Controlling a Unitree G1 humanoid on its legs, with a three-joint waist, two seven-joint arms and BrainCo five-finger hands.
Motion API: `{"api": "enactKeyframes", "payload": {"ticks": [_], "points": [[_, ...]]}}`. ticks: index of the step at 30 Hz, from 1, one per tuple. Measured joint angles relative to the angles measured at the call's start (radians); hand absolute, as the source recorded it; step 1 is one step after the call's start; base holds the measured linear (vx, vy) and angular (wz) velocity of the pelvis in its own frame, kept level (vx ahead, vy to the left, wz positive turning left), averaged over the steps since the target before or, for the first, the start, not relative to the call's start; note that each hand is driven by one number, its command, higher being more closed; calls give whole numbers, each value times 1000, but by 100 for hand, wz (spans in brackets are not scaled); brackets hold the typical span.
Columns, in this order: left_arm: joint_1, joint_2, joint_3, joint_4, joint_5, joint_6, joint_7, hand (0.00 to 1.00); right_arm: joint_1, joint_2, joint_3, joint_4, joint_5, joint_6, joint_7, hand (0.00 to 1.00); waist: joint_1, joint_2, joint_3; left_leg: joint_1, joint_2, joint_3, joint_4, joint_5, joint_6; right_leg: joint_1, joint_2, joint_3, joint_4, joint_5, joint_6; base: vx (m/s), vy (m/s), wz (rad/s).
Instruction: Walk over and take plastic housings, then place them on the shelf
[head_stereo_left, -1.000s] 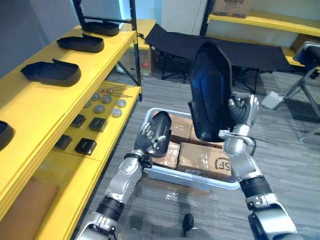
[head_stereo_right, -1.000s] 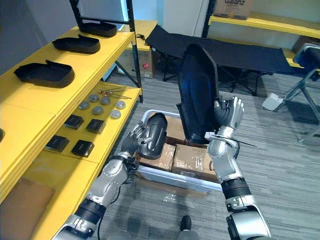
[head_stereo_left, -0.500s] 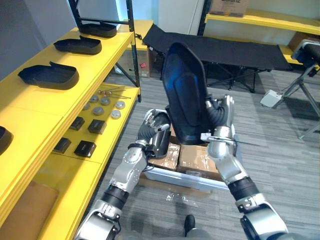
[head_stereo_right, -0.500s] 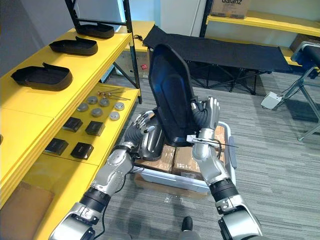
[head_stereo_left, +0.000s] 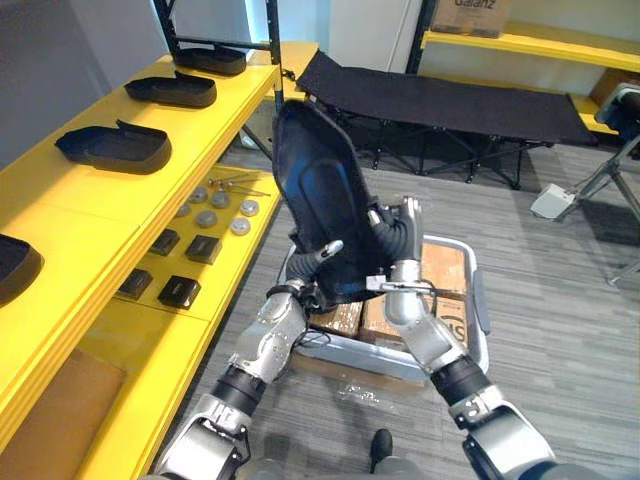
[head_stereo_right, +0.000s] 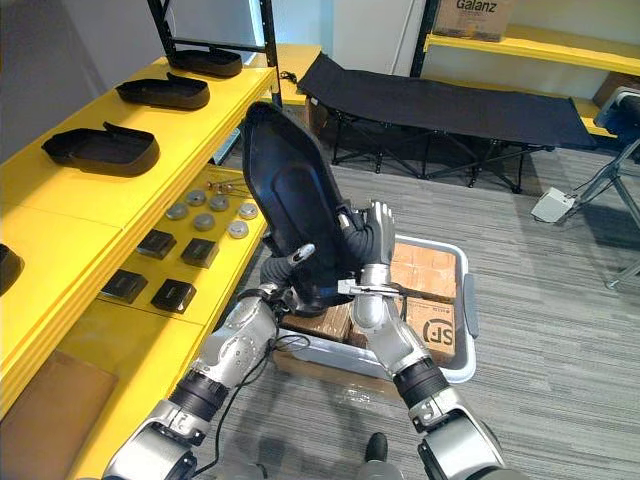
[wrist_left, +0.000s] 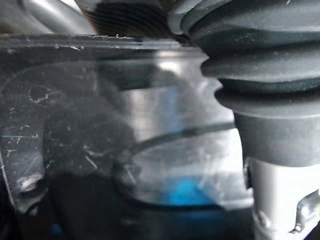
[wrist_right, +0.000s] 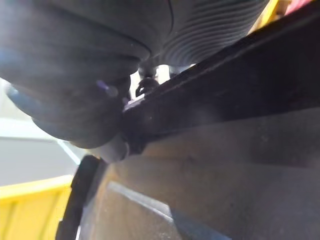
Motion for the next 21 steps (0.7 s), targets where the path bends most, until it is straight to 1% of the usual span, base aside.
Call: {"api": "enactKeyframes", "payload": {"ticks": [1, 3, 4, 5, 7, 8, 9, 11, 12, 18, 19, 21], "points": [[0, -7, -1, 1, -49, -53, 34, 100, 0, 3, 7, 1, 25, 0, -5, 100, -1, -3, -2, 0, 1, 0, -2, 0, 0, 1, 1, -1, 0, 2, 1, 0, 0, 0], [1, -13, -1, 1, -67, -88, 50, 100, 0, 8, 11, 0, 25, 0, -17, 100, -2, -4, -3, 1, 1, 0, -3, 0, 0, 2, 2, -1, 0, 3, 2, 0, 0, 0], [4, -15, 1, 2, -95, -130, 64, 100, 0, 18, 15, -2, 34, -1, -22, 100, -4, -6, -4, 1, 1, 0, -3, 0, 0, 2, 2, -1, 0, 4, 4, 0, 0, 0], [5, -15, 2, 8, -97, -147, 68, 100, 1, 21, 23, -4, 42, -4, -24, 100, -6, -7, -6, 1, 1, 0, -3, 0, 0, 2, 2, -1, 0, 5, 4, 0, 0, 0], [8, -15, 6, 24, -117, -176, 70, 100, 4, 23, 42, -4, 44, -12, -33, 100, -10, -13, -14, 1, 2, 0, -3, 0, 0, 2, 2, -1, 0, 5, 4, 0, 0, 0], [21, -17, 7, 26, -136, -208, 70, 100, 11, 31, 55, -8, 45, -22, -42, 100, -16, -21, -21, 1, 2, 1, -3, 0, 0, 2, 2, -1, 0, 5, 4, 0, 0, 0], [26, -18, 8, 26, -139, -218, 70, 100, 16, 34, 57, -13, 45, -23, -42, 100, -17, -25, -23, 1, 2, 1, -3, 0, 0, 2, 2, -1, 0, 5, 4, -39, 2, -1], [44, -26, 6, 26, -168, -256, 69, 100, 39, 47, 62, -34, 45, -28, -42, 100, -18, -38, -32, 1, 3, 3, -3, 0, 0, 0, 2, -1, 0, 2, 2, -51, 0, -2], [51, -31, 5, 26, -175, -269, 69, 100, 52, 52, 62, -42, 45, -31, -45, 100, -18, -43, -35, 2, 3, 4, -2, 0, 0, -2, 2, -1, 0, -4, -5, -53, -2, -2], [76, -57, -12, 26, -176, -313, 68, 100, 102, 51, 62, -76, 110, -53, -45, 100, -26, -45, -36, 3, 6, 9, -2, -1, -1, -4, 2, -1, 0, -10, -6, -26, -3, -1], [78, -57, -15, 26, -175, -318, 68, 100, 111, 51, 62, -77, 111, -59, -45, 0, -28, -44, -36, 3, 6, 9, -2, -1, -2, -5, 2, -1, 0, -10, -7, 0, 4, -3], [82, -64, -22, 26, -175, -328, 69, 100, 126, 52, 62, -93, 134, -65, -45, 0, -29, -44, -36, 2, 9, 11, -3, -2, -3, -6, 3, -1, 0, -10, -10, 0, 0, 0]]}}
